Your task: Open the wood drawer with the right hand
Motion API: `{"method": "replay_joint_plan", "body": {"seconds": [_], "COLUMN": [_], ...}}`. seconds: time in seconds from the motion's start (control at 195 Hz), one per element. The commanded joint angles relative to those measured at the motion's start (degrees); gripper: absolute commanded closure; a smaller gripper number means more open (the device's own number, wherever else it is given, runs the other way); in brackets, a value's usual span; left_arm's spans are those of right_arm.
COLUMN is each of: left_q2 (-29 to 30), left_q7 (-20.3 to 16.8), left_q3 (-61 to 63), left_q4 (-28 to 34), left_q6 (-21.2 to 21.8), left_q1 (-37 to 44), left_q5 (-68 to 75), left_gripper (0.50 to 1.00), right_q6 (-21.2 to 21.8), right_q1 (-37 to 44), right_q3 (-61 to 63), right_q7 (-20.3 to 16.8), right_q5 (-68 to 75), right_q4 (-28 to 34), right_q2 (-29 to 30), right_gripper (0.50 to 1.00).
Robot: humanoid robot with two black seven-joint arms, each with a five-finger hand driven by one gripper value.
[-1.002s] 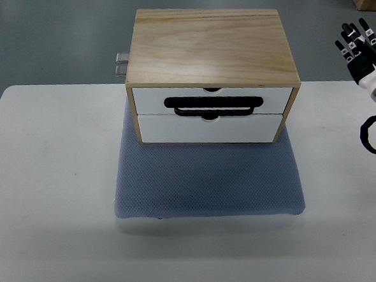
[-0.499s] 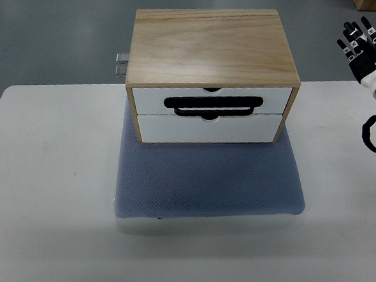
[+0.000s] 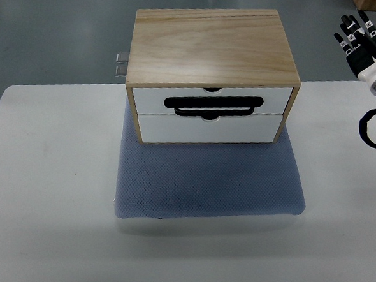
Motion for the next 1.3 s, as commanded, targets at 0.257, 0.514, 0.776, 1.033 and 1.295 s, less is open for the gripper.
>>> {"method": "replay_joint_plan", "body": {"seconds": [0.257, 0.514, 0.776, 1.033, 1.295], "left_q2": [0.0, 0.0, 0.0, 0.0, 0.0], "left_q7": [0.0, 0.0, 0.0, 0.0, 0.0], "left_q3": [0.0, 0.0, 0.0, 0.0, 0.0], "left_q4": [0.0, 0.0, 0.0, 0.0, 0.0], "left_q6": [0.0, 0.0, -0.1, 0.0, 0.0], "left_q1": [0.0, 0.0, 0.0, 0.0, 0.0], "left_q5": [0.0, 0.0, 0.0, -0.1, 0.0], "left_gripper": [0.5, 0.5, 0.5, 0.5, 0.5], "right_q6": [-0.7, -1.5, -0.9, 2.5, 10.8], "right_q1": [1.3, 6.9, 20.9, 38.4, 59.3], "right_q3": [-1.2, -8.3, -32.1, -59.9, -82.2], "right_q7": [-0.1, 0.0, 0.0, 0.2, 0.8], "right_q5": [0.0, 0.4, 0.6, 0.2, -9.9], "right_q4": [0.2, 0.4, 1.4, 9.0, 19.3], "right_q2": [-1.0, -5.7, -13.2, -17.6, -16.9], "right_gripper": [0.556, 0.556, 0.556, 0.556, 0.556]}}
